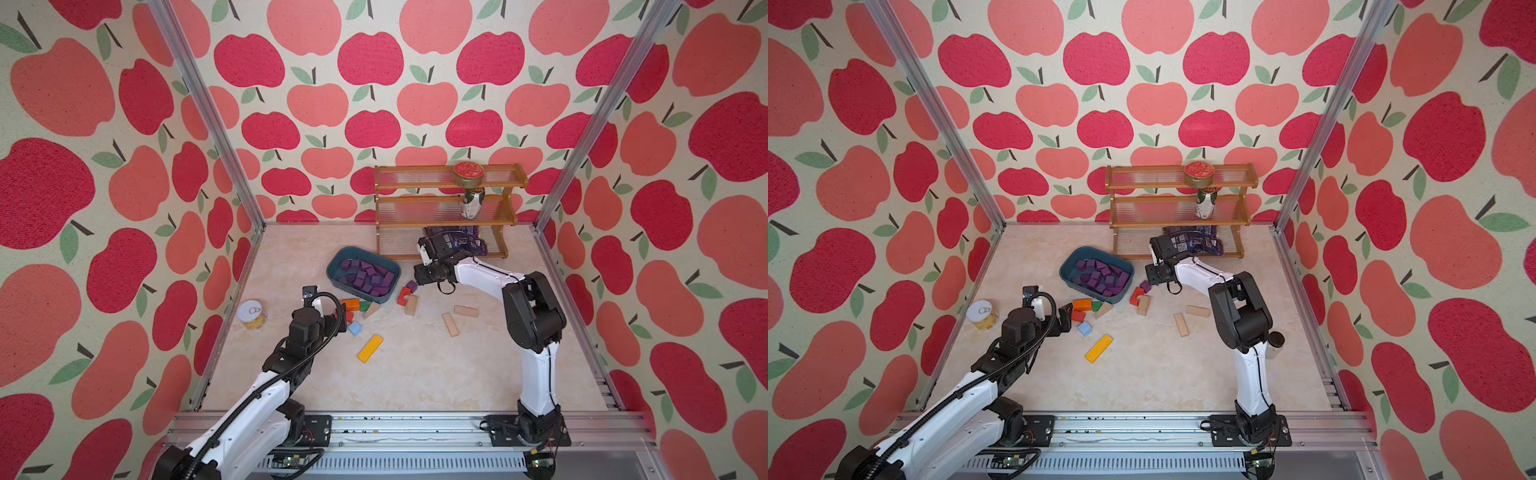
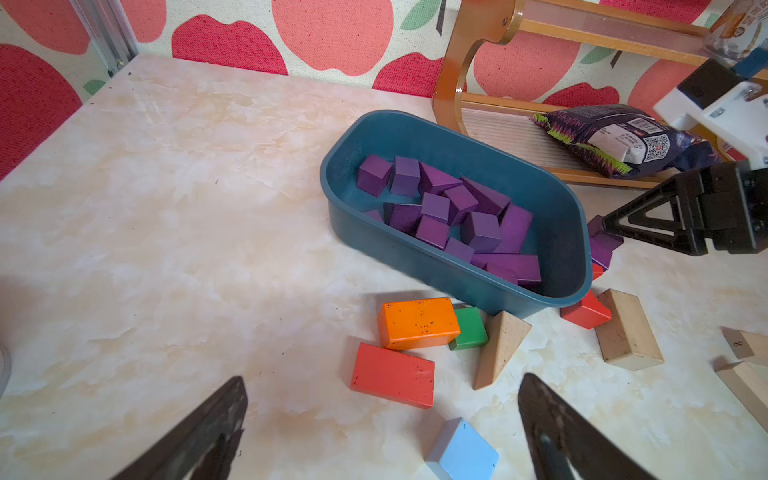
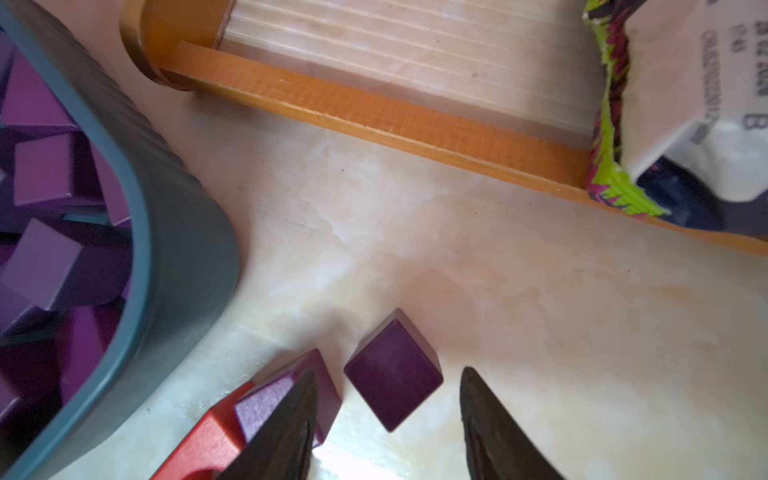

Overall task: Pick purple bricks into the storage bin
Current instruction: Pick up the building block from the center of the board.

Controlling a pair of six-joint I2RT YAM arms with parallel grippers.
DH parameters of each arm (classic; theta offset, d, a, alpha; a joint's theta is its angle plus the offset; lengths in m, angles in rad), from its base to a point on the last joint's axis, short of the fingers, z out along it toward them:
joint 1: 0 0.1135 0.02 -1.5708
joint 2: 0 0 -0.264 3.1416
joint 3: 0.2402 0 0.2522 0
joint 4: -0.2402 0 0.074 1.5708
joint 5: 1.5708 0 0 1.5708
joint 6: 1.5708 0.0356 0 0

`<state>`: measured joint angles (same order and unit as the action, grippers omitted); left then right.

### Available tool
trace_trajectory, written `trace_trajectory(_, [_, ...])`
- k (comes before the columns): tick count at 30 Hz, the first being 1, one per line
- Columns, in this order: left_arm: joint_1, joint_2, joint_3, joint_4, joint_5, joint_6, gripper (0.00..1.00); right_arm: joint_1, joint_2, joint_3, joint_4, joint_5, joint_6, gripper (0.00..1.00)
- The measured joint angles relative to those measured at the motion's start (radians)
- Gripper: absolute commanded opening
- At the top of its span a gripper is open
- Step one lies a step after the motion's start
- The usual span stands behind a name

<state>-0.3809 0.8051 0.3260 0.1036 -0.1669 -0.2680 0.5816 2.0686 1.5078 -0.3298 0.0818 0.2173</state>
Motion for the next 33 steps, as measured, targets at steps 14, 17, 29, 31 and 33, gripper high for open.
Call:
trace_trajectory(14, [0.0, 0.001, 0.0, 0.0, 0.0, 0.0, 0.99, -0.002, 0.054, 0.047, -0.019, 0.023, -0.005, 0.57])
trace_trajectory(17, [0.0, 0.001, 0.0, 0.0, 0.0, 0.0, 0.99, -0.002, 0.065, 0.057, -0.033, 0.023, -0.005, 0.56])
trace_trajectory(29, [0.0, 0.001, 0.0, 0.0, 0.0, 0.0, 0.99, -0.002, 0.091, 0.08, -0.054, 0.022, -0.003, 0.47])
trace_trajectory(31, [0.0, 0.001, 0.0, 0.0, 0.0, 0.0, 0.99, -0.002, 0.095, 0.08, -0.055, 0.022, -0.003, 0.46])
trace_trajectory(33, [0.0, 0.001, 0.0, 0.0, 0.0, 0.0, 0.99, -0.002, 0.096, 0.08, -0.055, 0.022, -0.003, 0.46])
